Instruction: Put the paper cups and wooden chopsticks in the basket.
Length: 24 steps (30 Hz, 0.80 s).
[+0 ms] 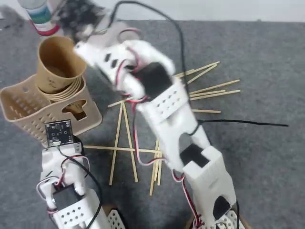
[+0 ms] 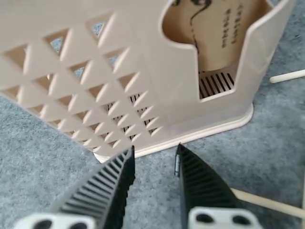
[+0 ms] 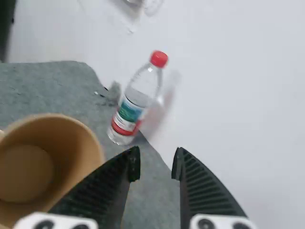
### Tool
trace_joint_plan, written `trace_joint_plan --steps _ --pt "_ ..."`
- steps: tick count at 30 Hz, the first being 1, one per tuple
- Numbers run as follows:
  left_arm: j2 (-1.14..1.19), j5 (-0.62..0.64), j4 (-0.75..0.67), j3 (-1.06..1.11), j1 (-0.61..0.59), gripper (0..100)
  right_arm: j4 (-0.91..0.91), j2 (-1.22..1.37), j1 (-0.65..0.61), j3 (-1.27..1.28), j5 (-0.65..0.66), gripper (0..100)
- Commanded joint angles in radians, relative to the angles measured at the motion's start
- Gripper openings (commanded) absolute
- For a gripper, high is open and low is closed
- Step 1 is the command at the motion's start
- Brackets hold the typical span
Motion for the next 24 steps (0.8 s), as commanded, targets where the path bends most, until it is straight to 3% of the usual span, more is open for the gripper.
trace_joint_plan --steps 1,12,24 --pt "-0.02 0.006 -0.018 -0.004 0.003 14 0.042 -0.019 0.05 -0.057 0.008 12.2" --pt "-0.02 0.006 -0.018 -0.004 0.003 14 0.183 0.084 0.071 -0.017 0.009 12.2" --pt "-0.02 0.006 -0.018 -0.004 0.003 14 0.196 0.157 0.035 -0.074 0.009 12.2"
